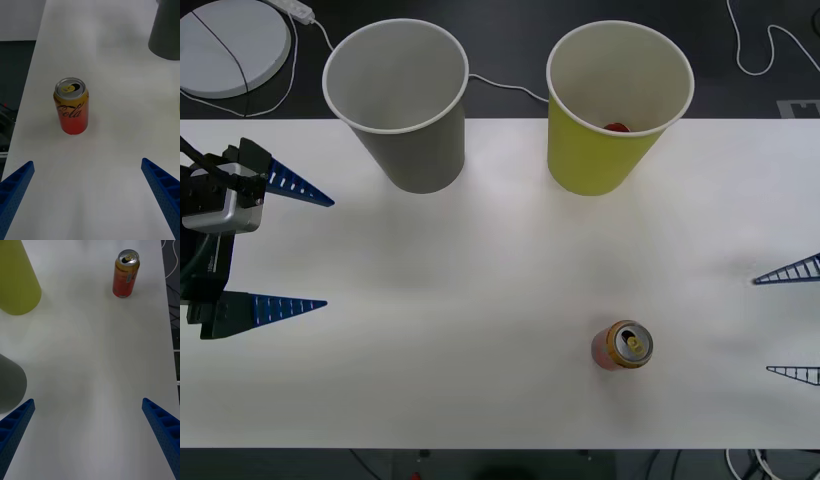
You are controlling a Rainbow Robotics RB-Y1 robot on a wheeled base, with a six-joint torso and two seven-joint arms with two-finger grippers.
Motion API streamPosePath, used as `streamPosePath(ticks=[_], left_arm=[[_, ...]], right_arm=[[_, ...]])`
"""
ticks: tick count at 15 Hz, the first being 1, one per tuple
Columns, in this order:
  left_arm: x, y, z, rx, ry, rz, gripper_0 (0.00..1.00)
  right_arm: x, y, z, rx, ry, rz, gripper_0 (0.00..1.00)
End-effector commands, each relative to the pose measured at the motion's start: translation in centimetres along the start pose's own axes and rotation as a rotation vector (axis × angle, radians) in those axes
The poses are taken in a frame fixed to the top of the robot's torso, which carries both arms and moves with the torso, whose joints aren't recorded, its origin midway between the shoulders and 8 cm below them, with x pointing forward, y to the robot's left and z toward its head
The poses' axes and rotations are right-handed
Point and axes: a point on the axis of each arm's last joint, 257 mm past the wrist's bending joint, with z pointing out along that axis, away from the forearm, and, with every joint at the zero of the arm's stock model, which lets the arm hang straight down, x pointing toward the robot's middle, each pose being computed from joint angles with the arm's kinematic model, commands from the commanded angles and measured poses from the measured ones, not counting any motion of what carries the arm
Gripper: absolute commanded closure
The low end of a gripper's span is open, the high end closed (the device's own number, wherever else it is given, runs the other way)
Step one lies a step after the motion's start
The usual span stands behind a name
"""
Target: Put the can into the green bin and the plastic bottle into the gray bin
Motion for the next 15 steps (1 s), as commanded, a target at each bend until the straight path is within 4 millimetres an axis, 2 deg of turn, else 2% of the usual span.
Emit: streamPosePath(ticks=[1, 6, 15], left_arm=[[0.0, 0.0, 0.0, 0.000, 0.000, 0.000, 0.00], [0.0, 0.0, 0.0, 0.000, 0.000, 0.000, 0.00], [0.0, 0.0, 0.0, 0.000, 0.000, 0.000, 0.00]], right_arm=[[0.4, 0.8, 0.8, 0.012, -0.043, 0.048, 0.00], [1.1, 1.3, 2.4, 0.061, -0.093, 0.098, 0.00], [3.6, 3.2, 6.7, 0.159, -0.183, 0.248, 0.00]])
